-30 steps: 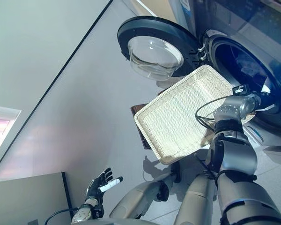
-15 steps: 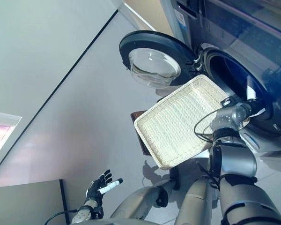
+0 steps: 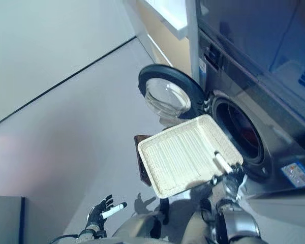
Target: Pick up the clothes and place them into the washing machine
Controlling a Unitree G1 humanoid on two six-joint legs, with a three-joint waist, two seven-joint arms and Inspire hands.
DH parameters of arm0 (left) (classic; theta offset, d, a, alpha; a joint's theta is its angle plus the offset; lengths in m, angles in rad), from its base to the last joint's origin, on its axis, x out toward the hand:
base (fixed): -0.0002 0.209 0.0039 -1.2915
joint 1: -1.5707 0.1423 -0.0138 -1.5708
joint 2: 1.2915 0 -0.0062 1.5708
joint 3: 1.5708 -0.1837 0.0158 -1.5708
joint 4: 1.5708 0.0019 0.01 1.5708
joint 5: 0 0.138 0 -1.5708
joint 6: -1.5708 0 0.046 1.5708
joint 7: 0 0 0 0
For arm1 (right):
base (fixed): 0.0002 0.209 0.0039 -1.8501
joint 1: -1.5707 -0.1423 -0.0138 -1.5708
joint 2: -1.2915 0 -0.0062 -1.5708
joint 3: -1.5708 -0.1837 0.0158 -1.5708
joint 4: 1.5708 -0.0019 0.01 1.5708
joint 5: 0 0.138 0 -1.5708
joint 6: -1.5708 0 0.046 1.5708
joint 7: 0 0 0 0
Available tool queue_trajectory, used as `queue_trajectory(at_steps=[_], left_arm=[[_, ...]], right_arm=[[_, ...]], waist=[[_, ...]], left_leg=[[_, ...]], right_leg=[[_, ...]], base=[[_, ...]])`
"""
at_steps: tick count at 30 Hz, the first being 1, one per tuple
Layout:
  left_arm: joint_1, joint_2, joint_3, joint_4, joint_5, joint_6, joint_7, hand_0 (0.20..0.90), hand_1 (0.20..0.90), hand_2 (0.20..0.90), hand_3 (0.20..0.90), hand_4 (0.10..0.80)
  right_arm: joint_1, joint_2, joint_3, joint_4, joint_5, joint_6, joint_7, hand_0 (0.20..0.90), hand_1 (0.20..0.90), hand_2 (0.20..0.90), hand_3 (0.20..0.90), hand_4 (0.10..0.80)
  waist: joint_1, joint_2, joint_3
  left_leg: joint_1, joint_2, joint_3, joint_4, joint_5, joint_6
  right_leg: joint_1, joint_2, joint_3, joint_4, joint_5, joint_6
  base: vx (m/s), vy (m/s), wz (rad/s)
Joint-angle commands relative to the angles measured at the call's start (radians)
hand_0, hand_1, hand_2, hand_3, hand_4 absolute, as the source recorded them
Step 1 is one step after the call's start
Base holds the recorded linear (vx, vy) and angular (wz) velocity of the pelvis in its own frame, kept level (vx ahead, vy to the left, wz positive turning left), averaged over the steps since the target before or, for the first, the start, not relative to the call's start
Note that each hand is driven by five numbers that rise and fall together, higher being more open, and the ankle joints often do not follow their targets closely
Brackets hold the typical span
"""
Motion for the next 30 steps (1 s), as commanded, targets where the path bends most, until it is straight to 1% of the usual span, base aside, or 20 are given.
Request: queue_trajectory(at_steps=[1, 2, 4, 5, 6, 7, 8, 10, 12, 16, 18, 21, 24, 30], left_arm=[[-0.052, 0.043, 0.05, 0.076, 0.068, -0.023, 0.018, 0.9, 0.9, 0.9, 0.9, 0.8], [-0.047, 0.048, 0.06, 0.092, 0.091, -0.02, 0.01, 0.9, 0.9, 0.9, 0.9, 0.8], [-0.042, 0.053, 0.074, 0.123, 0.115, -0.007, -0.007, 0.9, 0.9, 0.9, 0.9, 0.8], [-0.041, 0.053, 0.074, 0.123, 0.115, -0.008, -0.008, 0.9, 0.9, 0.9, 0.9, 0.8], [-0.042, 0.052, 0.079, 0.139, 0.122, 0.002, -0.024, 0.9, 0.9, 0.9, 0.9, 0.8], [-0.044, 0.059, 0.089, 0.171, 0.142, 0.013, -0.042, 0.9, 0.9, 0.9, 0.9, 0.8], [-0.047, 0.062, 0.092, 0.183, 0.153, 0.017, -0.048, 0.9, 0.9, 0.9, 0.9, 0.8], [-0.052, 0.064, 0.088, 0.198, 0.193, 0.024, -0.05, 0.9, 0.9, 0.9, 0.9, 0.8], [-0.052, 0.068, 0.104, 0.212, 0.21, 0.035, -0.048, 0.9, 0.9, 0.9, 0.9, 0.8], [-0.054, 0.062, 0.116, 0.237, 0.252, 0.052, -0.065, 0.9, 0.9, 0.9, 0.9, 0.8], [-0.056, 0.059, 0.114, 0.244, 0.295, 0.068, -0.084, 0.9, 0.9, 0.9, 0.9, 0.8], [-0.051, 0.057, 0.121, 0.248, 0.304, 0.078, -0.106, 0.9, 0.9, 0.9, 0.9, 0.8], [-0.051, 0.055, 0.113, 0.261, 0.319, 0.089, -0.113, 0.9, 0.9, 0.9, 0.9, 0.8], [-0.05, 0.049, 0.094, 0.268, 0.335, 0.102, -0.109, 0.9, 0.9, 0.9, 0.9, 0.8]], right_arm=[[0.035, -0.016, 0.002, -0.031, -0.118, -0.032, 0.034, 0.9, 0.9, 0.9, 0.9, 0.8], [0.101, 0.001, 0.006, -0.049, -0.17, -0.025, 0.041, 0.9, 0.9, 0.9, 0.9, 0.8], [0.158, 0.006, 0.034, -0.034, -0.272, -0.004, 0.04, 0.9, 0.9, 0.9, 0.9, 0.8], [0.159, 0.007, 0.034, -0.034, -0.273, -0.004, 0.04, 0.9, 0.9, 0.9, 0.9, 0.8], [0.185, 0.003, 0.054, -0.014, -0.338, 0.01, 0.039, 0.9, 0.9, 0.9, 0.9, 0.8], [0.234, 0.016, 0.094, -0.009, -0.447, 0.028, 0.042, 0.9, 0.9, 0.9, 0.9, 0.8], [0.254, 0.019, 0.11, -0.004, -0.505, 0.04, 0.032, 0.9, 0.9, 0.9, 0.9, 0.8], [0.291, 0.038, 0.14, 0.021, -0.578, 0.06, 0.031, 0.9, 0.9, 0.9, 0.9, 0.8], [0.331, 0.057, 0.163, 0.047, -0.649, 0.076, 0.024, 0.9, 0.9, 0.9, 0.9, 0.8], [0.376, 0.077, 0.174, 0.137, -0.716, 0.113, 0.046, 0.9, 0.9, 0.9, 0.9, 0.8], [0.388, 0.072, 0.166, 0.212, -0.738, 0.149, 0.091, 0.9, 0.9, 0.9, 0.9, 0.8], [0.406, 0.06, 0.151, 0.229, -0.754, 0.152, 0.094, 0.9, 0.9, 0.9, 0.9, 0.8], [0.398, 0.048, 0.116, 0.231, -0.723, 0.152, 0.098, 0.9, 0.9, 0.9, 0.9, 0.8], [0.387, 0.047, 0.124, 0.206, -0.718, 0.143, 0.095, 0.9, 0.9, 0.9, 0.9, 0.8]], waist=[[-0.008, -0.071, -0.072], [-0.016, -0.099, -0.098], [-0.021, -0.122, -0.12], [-0.022, -0.123, -0.12], [-0.024, -0.134, -0.129], [-0.03, -0.153, -0.149], [-0.034, -0.162, -0.158], [-0.037, -0.175, -0.173], [-0.044, -0.188, -0.18], [-0.057, -0.202, -0.192], [-0.057, -0.207, -0.204], [-0.062, -0.21, -0.221], [-0.068, -0.209, -0.234], [-0.073, -0.208, -0.247]], left_leg=[[-0.013, -0.025, 0.016, 0.011, -0.011, -0.039], [0.018, -0.023, 0.018, -0.002, -0.014, -0.038], [0.048, -0.02, 0.022, -0.019, -0.014, -0.039], [0.051, -0.02, 0.022, -0.02, -0.014, -0.039], [0.066, -0.018, 0.022, -0.029, -0.013, -0.039], [0.089, -0.015, 0.03, -0.046, -0.012, -0.04], [0.098, -0.014, 0.033, -0.053, -0.01, -0.042], [0.116, -0.009, 0.034, -0.066, -0.007, -0.044], [0.149, -0.003, 0.038, -0.086, -0.001, -0.044], [0.19, 0.003, 0.038, -0.093, -0.005, -0.04], [0.205, 0.004, 0.034, -0.086, -0.014, -0.037], [0.221, 0.007, 0.035, -0.087, -0.019, -0.035], [0.234, 0.01, 0.035, -0.091, -0.022, -0.036], [0.249, 0.013, 0.037, -0.092, -0.028, -0.034]], right_leg=[[0.167, -0.005, -0.034, -0.276, 0.132, 0.02], [0.194, -0.003, -0.037, -0.295, 0.138, 0.023], [0.222, -0.001, -0.04, -0.312, 0.148, 0.028], [0.225, -0.001, -0.04, -0.314, 0.149, 0.028], [0.239, 0.0, -0.041, -0.324, 0.154, 0.03], [0.255, 0.003, -0.04, -0.344, 0.165, 0.035], [0.264, 0.004, -0.037, -0.355, 0.173, 0.038], [0.281, 0.007, -0.036, -0.373, 0.179, 0.041], [0.3, 0.012, -0.036, -0.37, 0.176, 0.039], [0.341, 0.02, -0.034, -0.359, 0.163, 0.037], [0.357, 0.022, -0.037, -0.357, 0.158, 0.035], [0.37, 0.024, -0.037, -0.357, 0.15, 0.035], [0.38, 0.025, -0.034, -0.357, 0.147, 0.034], [0.39, 0.025, -0.027, -0.358, 0.144, 0.036]], base=[[0.088, -0.058, 0.0], [0.059, -0.031, 0.02], [0.034, -0.015, 0.01], [0.0, 0.0, 0.0], [0.0, 0.0, 0.0], [-0.03, 0.008, -0.05], [-0.031, 0.008, -0.01], [0.0, 0.0, 0.0], [0.002, 0.0, -0.03], [0.016, -0.001, -0.01], [0.032, -0.002, -0.06], [0.026, 0.001, -0.01], [0.007, -0.003, 0.02], [0.004, -0.001, 0.01]])
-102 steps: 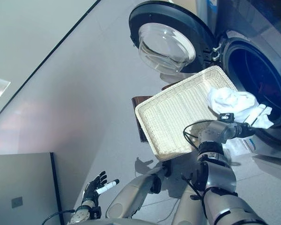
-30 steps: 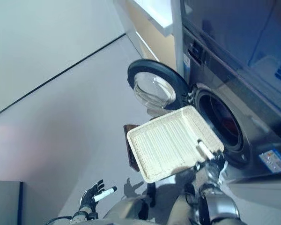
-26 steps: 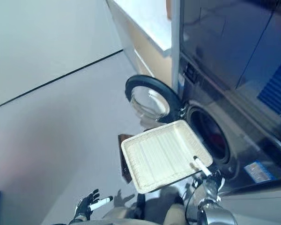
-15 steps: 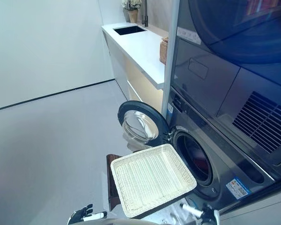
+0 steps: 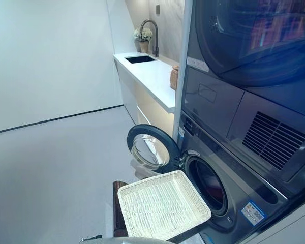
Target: Pick up the clothes and place them into the washing machine
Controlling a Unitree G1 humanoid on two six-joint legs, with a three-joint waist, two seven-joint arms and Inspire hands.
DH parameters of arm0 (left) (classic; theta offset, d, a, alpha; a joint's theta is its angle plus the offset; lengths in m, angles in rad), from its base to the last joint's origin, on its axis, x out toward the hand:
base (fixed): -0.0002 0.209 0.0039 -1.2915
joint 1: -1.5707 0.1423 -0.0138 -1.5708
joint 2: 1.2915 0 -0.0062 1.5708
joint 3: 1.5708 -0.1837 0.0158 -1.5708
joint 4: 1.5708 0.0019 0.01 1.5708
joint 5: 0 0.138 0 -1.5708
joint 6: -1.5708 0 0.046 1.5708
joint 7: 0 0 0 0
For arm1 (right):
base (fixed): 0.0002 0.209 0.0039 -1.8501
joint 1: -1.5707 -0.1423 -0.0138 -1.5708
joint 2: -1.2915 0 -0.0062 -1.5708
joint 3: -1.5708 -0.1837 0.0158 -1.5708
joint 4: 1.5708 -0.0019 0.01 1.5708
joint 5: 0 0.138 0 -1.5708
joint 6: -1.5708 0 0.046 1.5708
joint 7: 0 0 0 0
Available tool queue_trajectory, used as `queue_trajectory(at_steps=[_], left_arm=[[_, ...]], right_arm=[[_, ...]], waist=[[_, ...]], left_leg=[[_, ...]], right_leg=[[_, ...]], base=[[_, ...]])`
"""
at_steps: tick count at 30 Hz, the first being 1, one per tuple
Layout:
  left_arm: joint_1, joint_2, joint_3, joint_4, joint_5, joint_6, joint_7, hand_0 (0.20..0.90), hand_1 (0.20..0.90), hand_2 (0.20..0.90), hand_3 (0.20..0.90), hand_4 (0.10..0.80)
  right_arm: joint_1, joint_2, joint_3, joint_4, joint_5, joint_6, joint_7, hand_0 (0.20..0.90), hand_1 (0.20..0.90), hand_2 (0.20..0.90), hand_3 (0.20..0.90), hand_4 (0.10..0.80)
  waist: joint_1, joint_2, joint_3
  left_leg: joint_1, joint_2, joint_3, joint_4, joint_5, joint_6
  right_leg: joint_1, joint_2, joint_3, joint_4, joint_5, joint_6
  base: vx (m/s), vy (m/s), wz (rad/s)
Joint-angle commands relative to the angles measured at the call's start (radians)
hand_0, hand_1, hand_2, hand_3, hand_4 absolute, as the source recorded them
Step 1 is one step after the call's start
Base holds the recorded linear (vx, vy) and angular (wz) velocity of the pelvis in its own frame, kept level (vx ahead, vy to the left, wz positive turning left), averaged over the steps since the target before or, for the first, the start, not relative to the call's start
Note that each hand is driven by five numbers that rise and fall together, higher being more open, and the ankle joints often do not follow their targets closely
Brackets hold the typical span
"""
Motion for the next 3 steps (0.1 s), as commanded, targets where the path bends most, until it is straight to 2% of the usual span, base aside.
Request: queue_trajectory(at_steps=[1, 3], left_arm=[[-0.042, -0.019, 0.027, 0.034, 0.028, -0.024, 0.0, 0.9, 0.9, 0.9, 0.9, 0.8], [-0.046, -0.017, 0.02, 0.029, 0.034, -0.023, 0.005, 0.9, 0.9, 0.9, 0.9, 0.8]], right_arm=[[-0.024, -0.02, 0.001, 0.025, 0.002, -0.011, -0.001, 0.9, 0.9, 0.9, 0.9, 0.8], [-0.032, -0.02, 0.019, 0.01, -0.004, -0.011, 0.002, 0.9, 0.9, 0.9, 0.9, 0.8]], waist=[[-0.013, -0.026, -0.032], [-0.013, -0.028, -0.033]], left_leg=[[-0.006, -0.011, 0.028, -0.02, 0.024, -0.051], [-0.006, -0.012, 0.027, -0.019, 0.023, -0.05]], right_leg=[[0.08, 0.004, -0.005, -0.183, 0.128, 0.024], [0.081, 0.005, -0.004, -0.182, 0.126, 0.022]], base=[[0.0, 0.0, 0.0], [0.0, 0.0, 0.0]])
